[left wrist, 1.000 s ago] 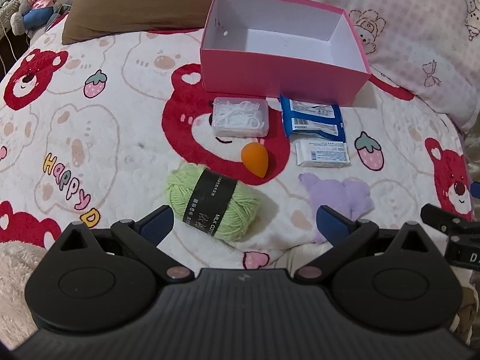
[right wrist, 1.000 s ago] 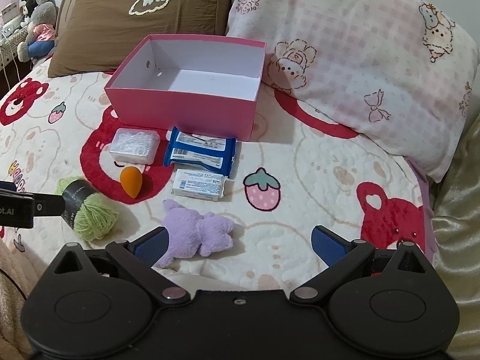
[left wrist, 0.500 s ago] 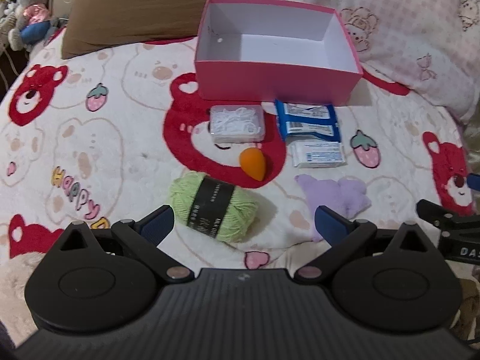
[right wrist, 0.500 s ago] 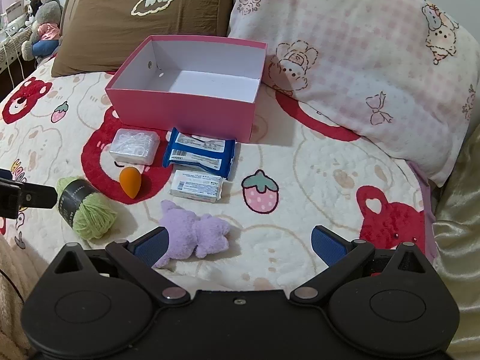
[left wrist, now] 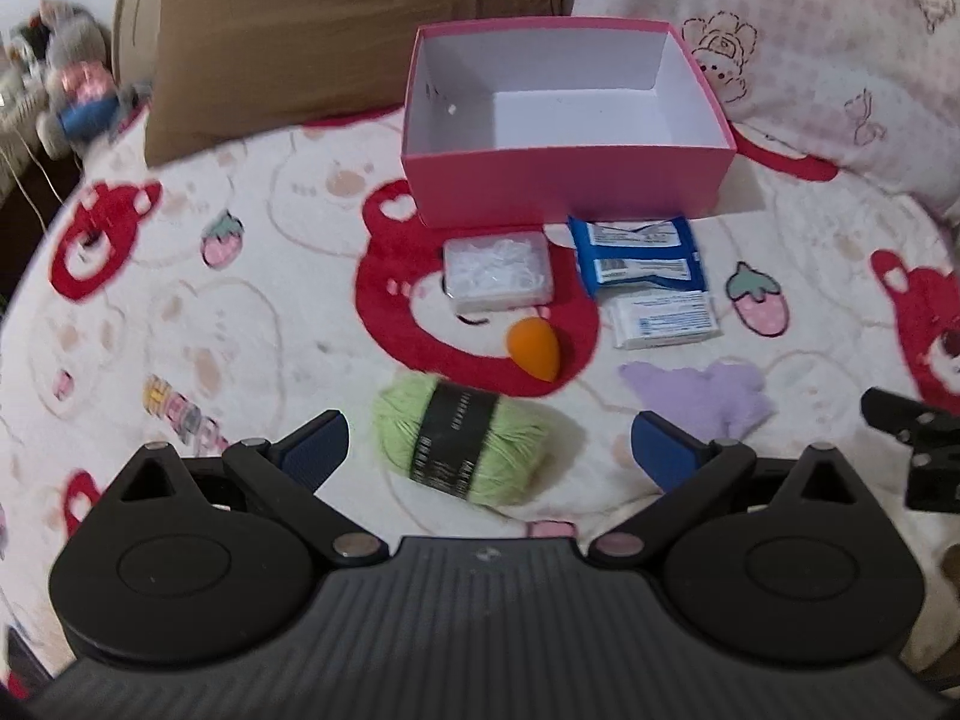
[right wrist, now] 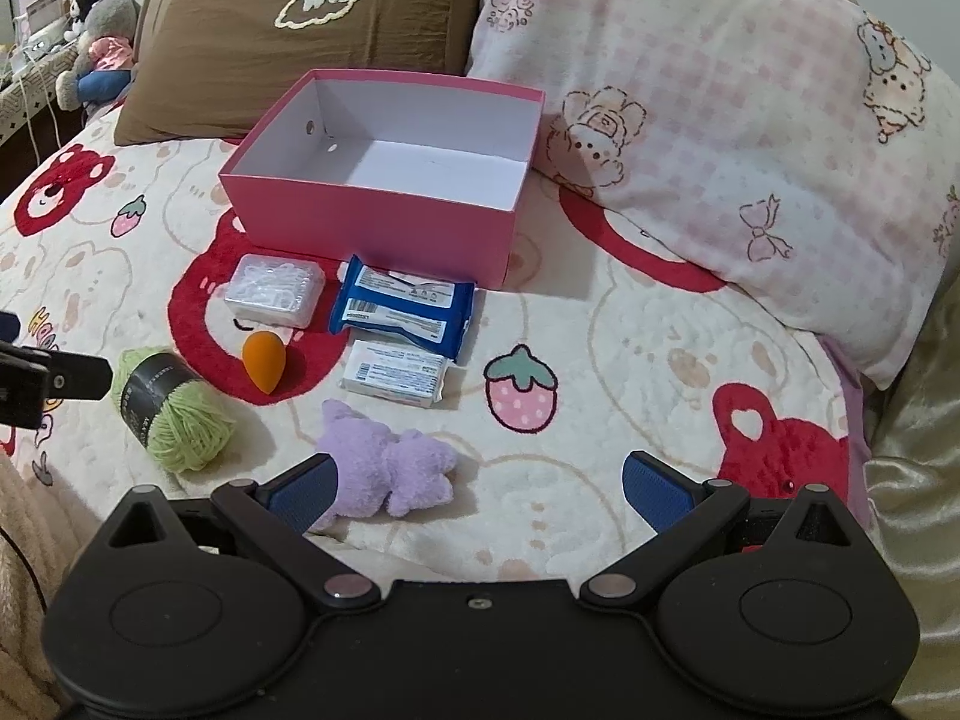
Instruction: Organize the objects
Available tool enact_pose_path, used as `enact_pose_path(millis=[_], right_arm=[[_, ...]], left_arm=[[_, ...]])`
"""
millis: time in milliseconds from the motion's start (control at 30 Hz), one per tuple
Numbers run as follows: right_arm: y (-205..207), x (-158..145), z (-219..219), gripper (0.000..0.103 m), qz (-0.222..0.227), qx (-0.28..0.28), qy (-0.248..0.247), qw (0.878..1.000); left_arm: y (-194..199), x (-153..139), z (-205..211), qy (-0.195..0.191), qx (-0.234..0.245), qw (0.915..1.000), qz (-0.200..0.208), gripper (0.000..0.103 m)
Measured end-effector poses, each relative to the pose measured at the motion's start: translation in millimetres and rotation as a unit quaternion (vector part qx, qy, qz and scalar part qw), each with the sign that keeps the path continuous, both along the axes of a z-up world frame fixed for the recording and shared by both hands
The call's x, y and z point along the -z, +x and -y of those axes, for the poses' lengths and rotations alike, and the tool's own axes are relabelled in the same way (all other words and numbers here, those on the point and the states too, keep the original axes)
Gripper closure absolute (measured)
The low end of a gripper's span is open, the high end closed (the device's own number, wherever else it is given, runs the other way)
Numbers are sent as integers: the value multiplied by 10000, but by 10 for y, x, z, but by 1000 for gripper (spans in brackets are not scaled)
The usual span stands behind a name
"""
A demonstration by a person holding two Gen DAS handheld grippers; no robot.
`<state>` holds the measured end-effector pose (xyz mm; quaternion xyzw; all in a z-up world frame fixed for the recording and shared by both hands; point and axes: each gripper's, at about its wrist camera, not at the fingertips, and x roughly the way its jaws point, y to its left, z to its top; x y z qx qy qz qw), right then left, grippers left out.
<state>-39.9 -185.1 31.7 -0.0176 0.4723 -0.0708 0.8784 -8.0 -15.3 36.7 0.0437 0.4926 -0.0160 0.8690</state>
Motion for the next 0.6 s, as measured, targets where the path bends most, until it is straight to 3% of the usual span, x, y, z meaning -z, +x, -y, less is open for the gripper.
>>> enact_pose_path(millis=[600], right_arm=[[9, -23, -7, 1, 199, -314, -172, 9992]], left_arm=[[80, -61, 227, -585, 484, 9969, -215, 1]])
